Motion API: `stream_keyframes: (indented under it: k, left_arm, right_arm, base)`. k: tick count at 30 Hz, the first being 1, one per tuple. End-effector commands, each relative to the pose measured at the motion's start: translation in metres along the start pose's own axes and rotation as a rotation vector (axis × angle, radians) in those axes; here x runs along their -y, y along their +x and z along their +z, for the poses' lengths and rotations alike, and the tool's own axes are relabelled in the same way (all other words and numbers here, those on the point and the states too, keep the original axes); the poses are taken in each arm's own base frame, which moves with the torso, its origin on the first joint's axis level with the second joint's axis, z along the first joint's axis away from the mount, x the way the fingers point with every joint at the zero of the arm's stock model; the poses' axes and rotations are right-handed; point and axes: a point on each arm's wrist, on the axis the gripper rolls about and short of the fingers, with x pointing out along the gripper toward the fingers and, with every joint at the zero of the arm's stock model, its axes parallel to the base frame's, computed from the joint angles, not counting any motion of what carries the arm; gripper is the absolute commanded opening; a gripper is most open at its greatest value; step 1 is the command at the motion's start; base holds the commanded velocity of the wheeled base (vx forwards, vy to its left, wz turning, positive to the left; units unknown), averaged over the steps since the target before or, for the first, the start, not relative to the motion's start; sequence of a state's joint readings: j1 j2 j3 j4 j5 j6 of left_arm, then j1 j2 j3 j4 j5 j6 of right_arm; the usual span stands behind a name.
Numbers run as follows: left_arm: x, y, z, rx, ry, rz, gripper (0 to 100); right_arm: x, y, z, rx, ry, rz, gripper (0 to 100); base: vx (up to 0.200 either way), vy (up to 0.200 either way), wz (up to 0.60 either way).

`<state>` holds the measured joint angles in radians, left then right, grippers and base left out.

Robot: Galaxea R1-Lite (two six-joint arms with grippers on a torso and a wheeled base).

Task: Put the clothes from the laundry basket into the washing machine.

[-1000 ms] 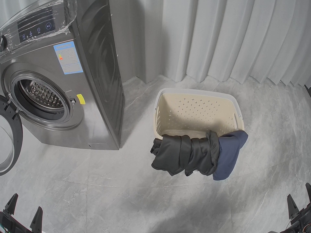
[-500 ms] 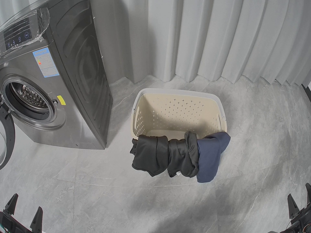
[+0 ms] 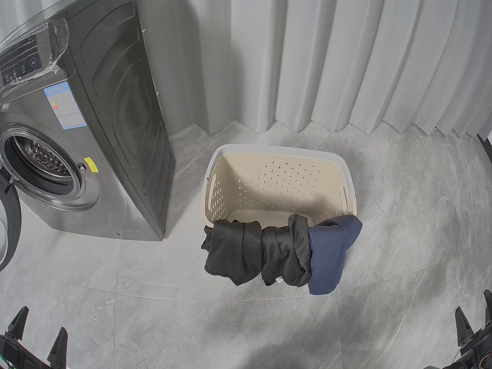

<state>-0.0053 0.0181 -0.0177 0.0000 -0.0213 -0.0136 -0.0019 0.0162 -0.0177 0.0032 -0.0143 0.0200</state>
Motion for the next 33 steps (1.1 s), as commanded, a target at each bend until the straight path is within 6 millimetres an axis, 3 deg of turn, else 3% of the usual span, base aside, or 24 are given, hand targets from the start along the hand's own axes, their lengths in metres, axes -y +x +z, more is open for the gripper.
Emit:
stream_keyframes:
  k: [1, 9, 18, 22, 24, 25, 27, 29, 32, 33]
  left_arm:
    - [0.0, 0.0, -0.005, -0.001, 0.0, -0.001, 100]
    - [0.0, 0.0, -0.005, -0.001, 0.0, 0.001, 100]
    - [0.0, 0.0, -0.005, -0.001, 0.0, 0.001, 100]
    - [0.0, 0.0, -0.005, -0.001, 0.0, 0.001, 100]
    - [0.0, 0.0, -0.005, -0.001, 0.0, 0.001, 100]
    - [0.0, 0.0, -0.005, -0.001, 0.0, 0.001, 100]
    - [0.0, 0.0, -0.005, -0.001, 0.001, 0.001, 100]
    - [0.0, 0.0, -0.005, -0.001, 0.003, 0.001, 100]
    - [0.0, 0.0, -0.005, -0.001, 0.001, 0.001, 100]
    - [0.0, 0.0, -0.005, -0.001, 0.001, 0.001, 100]
  right_arm:
    - [0.0, 0.0, -0.005, -0.001, 0.0, 0.001, 100]
    - [0.0, 0.0, -0.005, -0.001, 0.001, -0.001, 100]
    - [0.0, 0.0, -0.005, 0.0, 0.006, -0.002, 100]
    - [0.0, 0.0, -0.005, 0.0, 0.006, -0.002, 100]
    - [0.0, -0.002, 0.004, 0.048, 0.008, 0.005, 100]
    - [-0.001, -0.015, 0.046, 0.229, 0.015, 0.001, 100]
    - [-0.001, -0.021, 0.075, 0.267, 0.018, 0.008, 100]
    - [-0.002, -0.015, 0.083, 0.201, 0.013, 0.018, 100]
    - [-0.002, -0.003, 0.076, 0.054, 0.011, 0.056, 100]
    - [-0.003, 0.015, 0.063, -0.125, 0.016, 0.128, 100]
  base:
    - [0.0, 0.0, 0.0]
    - [0.0, 0.0, 0.0]
    - [0.0, -0.2, 0.0]
    - [0.0, 0.0, 0.0]
    - [0.0, 0.0, 0.0]
    - [0.0, 0.0, 0.0]
    - [0.0, 0.0, 0.0]
    - [0.0, 0.0, 0.0]
    - [0.0, 0.0, 0.0]
    - [0.0, 0.0, 0.0]
